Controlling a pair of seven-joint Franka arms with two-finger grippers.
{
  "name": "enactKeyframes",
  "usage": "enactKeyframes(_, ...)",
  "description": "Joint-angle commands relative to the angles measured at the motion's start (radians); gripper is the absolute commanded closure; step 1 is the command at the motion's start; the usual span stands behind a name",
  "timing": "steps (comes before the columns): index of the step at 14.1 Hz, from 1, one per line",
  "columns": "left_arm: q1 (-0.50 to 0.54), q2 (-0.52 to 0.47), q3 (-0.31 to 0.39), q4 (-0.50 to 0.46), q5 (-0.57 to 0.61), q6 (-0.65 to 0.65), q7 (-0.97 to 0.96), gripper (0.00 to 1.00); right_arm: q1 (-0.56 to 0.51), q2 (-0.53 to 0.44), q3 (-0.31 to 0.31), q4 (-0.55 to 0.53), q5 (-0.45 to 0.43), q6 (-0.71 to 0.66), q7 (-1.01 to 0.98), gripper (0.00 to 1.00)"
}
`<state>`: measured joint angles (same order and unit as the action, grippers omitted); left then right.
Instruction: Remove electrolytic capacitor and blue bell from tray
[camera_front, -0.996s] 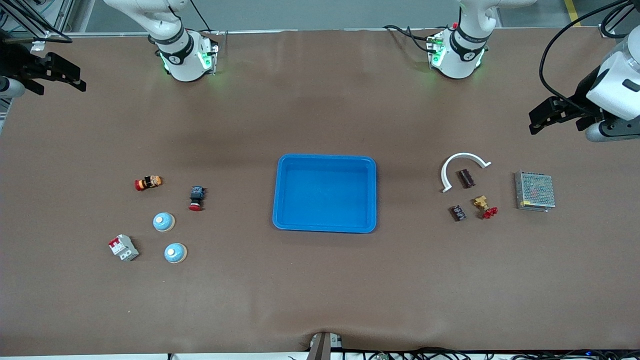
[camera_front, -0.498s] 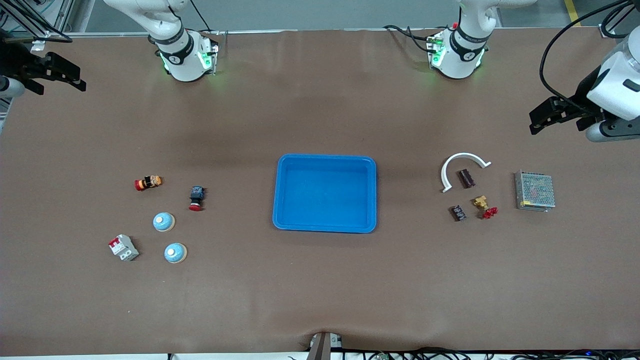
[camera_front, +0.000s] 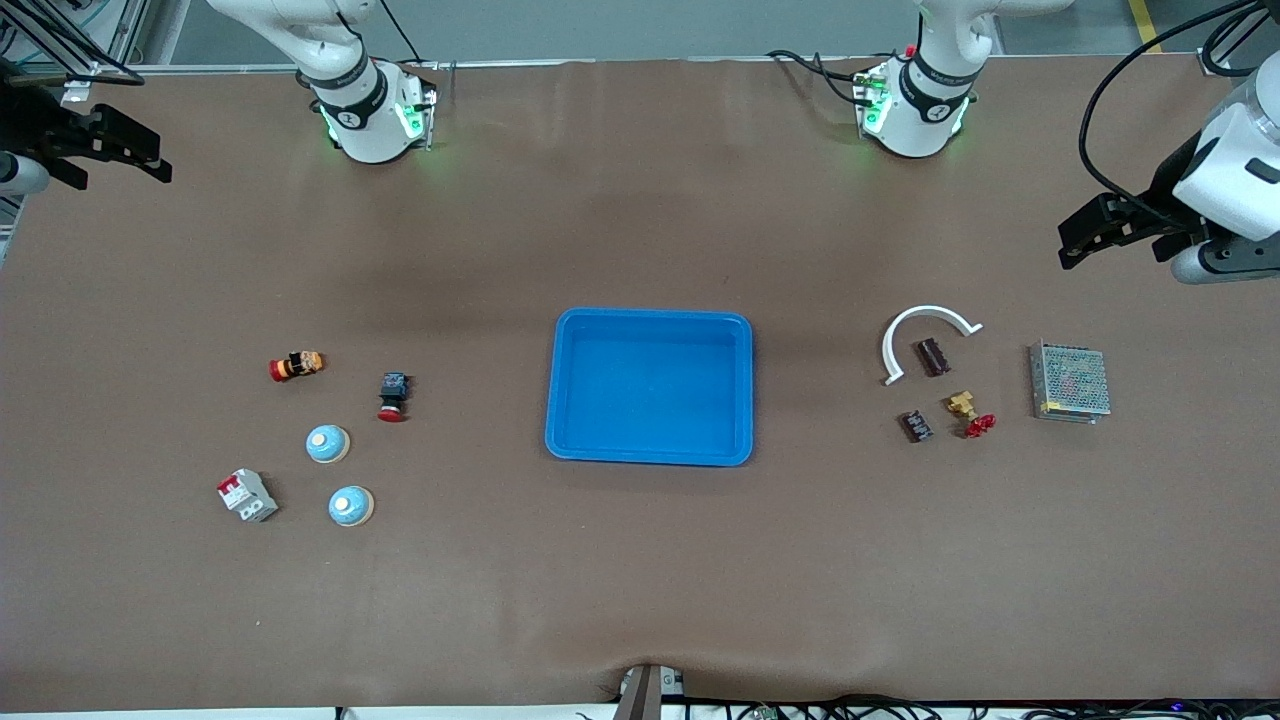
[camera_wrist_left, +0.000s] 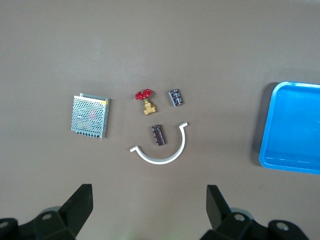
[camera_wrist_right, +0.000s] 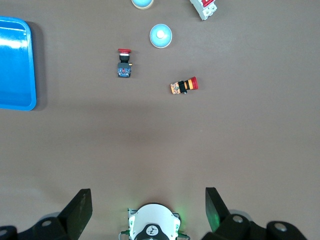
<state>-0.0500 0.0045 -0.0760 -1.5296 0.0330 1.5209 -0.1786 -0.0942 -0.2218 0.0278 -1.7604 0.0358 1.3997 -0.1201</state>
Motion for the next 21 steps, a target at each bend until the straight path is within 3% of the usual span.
enactKeyframes(1, -0.001, 0.006, -0.002, 0.019, -0.004, -0.015, -0.002, 0.00, 0.005, -0.024, 0.000, -0.013, -0.011, 0.004, -0.010, 0.00)
enactKeyframes(6, -0.002, 0.008, -0.002, 0.019, -0.004, -0.015, -0.002, 0.00, 0.110, -0.024, -0.098, -0.013, -0.013, 0.004, -0.003, 0.00)
enactKeyframes(21, 0.004, 0.008, -0.002, 0.020, -0.004, -0.015, -0.002, 0.00, 0.105, -0.021, -0.095, -0.002, -0.013, 0.005, -0.003, 0.00)
